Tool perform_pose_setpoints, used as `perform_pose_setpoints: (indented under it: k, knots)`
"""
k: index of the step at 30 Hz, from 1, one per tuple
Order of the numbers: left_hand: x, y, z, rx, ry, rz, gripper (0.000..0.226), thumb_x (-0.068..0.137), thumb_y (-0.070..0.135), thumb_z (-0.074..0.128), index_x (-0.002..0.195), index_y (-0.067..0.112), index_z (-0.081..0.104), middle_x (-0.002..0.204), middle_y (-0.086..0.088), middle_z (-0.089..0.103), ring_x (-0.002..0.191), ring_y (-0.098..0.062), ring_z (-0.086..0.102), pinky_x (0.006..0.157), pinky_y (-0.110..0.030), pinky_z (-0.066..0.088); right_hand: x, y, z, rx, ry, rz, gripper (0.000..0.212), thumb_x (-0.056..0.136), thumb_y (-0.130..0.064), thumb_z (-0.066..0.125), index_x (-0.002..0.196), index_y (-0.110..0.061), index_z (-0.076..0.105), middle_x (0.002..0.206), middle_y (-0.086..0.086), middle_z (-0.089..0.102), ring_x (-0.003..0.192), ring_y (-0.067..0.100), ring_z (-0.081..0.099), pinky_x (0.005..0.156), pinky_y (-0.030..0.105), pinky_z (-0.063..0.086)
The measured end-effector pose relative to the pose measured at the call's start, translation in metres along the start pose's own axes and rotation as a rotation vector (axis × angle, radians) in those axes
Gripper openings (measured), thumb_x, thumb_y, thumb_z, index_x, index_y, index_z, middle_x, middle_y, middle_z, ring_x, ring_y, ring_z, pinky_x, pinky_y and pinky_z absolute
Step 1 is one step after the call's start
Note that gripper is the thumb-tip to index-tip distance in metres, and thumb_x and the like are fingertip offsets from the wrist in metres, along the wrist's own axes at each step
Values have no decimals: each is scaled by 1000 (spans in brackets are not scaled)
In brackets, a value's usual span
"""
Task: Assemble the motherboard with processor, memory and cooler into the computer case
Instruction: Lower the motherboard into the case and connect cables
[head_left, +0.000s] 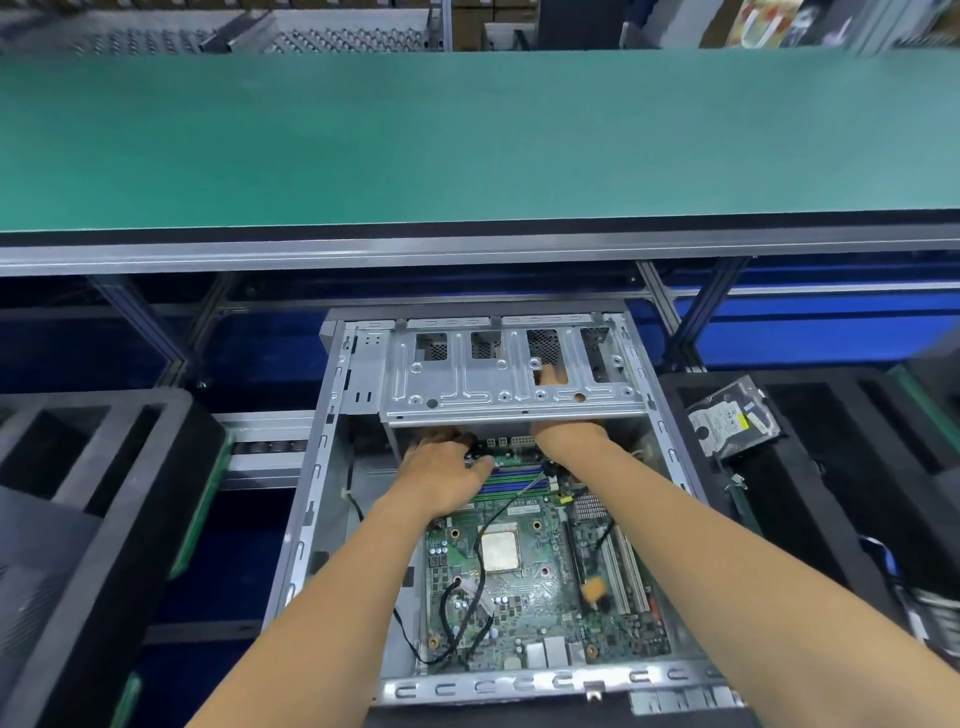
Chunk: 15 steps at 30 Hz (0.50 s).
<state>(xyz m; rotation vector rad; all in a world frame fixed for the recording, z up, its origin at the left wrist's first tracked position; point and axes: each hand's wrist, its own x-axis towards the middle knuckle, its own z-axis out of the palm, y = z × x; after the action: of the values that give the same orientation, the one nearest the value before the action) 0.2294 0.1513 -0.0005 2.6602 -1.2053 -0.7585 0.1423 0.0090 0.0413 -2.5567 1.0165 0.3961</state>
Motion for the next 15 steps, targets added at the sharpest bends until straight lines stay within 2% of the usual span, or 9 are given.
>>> perform_pose_setpoints:
  k: [3, 6, 8, 12, 15]
  knots:
    - [0, 0, 0, -9, -12, -1, 62, 93, 60, 31, 143, 24, 40, 147, -6, 40, 136, -29, 32, 112, -40, 26, -4, 9, 7, -138, -141, 164, 43, 104, -28, 30, 144, -16, 41, 150, 9, 41, 137, 31, 37, 110, 40, 31]
    - [0, 0, 0, 3, -20, 2, 62, 94, 59, 30, 143, 24, 38, 149, -6, 38, 137, -29, 30, 113, -40, 25, -9, 13, 4, -247, -75, 282, 38, 102, -33, 34, 133, -22, 52, 141, 4, 51, 131, 28, 44, 107, 38, 34]
    - [0, 0, 0, 13, -16, 15, 60, 95, 58, 29, 144, 25, 37, 151, -6, 35, 138, -29, 27, 114, -40, 22, -11, 16, 2, -312, -31, 292, 35, 100, -31, 38, 129, -22, 54, 138, 4, 52, 128, 28, 46, 104, 37, 37]
    - [0, -1, 2, 39, -29, 19, 61, 96, 57, 26, 145, 23, 35, 153, -6, 31, 140, -29, 24, 116, -41, 17, -7, 21, -3, -369, -190, 201, 42, 99, -9, 45, 140, -19, 45, 147, 3, 43, 133, 27, 39, 109, 37, 32]
    - [1, -2, 4, 50, -29, 29, 60, 96, 56, 25, 146, 23, 34, 154, -5, 29, 141, -28, 22, 117, -41, 12, -6, 22, -7, -359, -258, 175, 43, 99, -7, 47, 140, -18, 45, 147, 1, 42, 133, 26, 39, 109, 36, 32]
